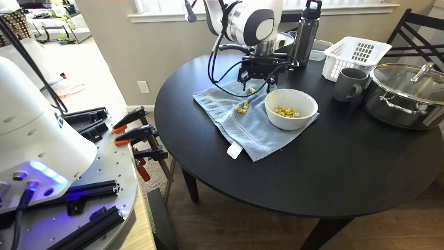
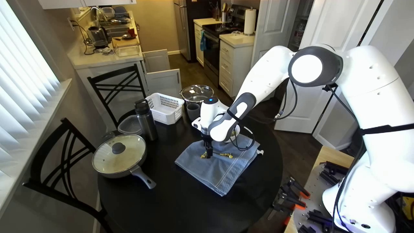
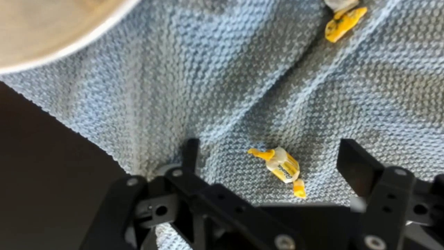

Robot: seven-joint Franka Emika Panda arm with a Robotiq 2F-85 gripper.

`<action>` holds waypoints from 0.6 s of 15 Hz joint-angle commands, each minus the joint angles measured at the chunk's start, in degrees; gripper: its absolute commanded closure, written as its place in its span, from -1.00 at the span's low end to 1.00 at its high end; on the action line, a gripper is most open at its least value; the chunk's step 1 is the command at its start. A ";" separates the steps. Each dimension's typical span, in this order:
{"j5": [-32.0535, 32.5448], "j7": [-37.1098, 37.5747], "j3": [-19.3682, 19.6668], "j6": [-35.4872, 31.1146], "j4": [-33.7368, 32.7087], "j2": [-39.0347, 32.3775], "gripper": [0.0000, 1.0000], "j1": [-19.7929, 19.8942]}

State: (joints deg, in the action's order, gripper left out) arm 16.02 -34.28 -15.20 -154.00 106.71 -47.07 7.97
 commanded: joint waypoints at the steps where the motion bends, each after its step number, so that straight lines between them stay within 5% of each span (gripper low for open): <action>1: -2.55 -3.91 -1.01 2.88 -3.18 -1.94 -1.00 0.15; 7: -3.06 -5.51 -1.92 3.88 -4.45 -3.09 -1.00 0.10; 9: -3.17 -6.05 -2.19 4.20 -4.46 -3.13 -0.46 0.06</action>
State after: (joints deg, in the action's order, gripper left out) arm 15.35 -36.66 -16.67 -151.78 103.15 -49.86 7.96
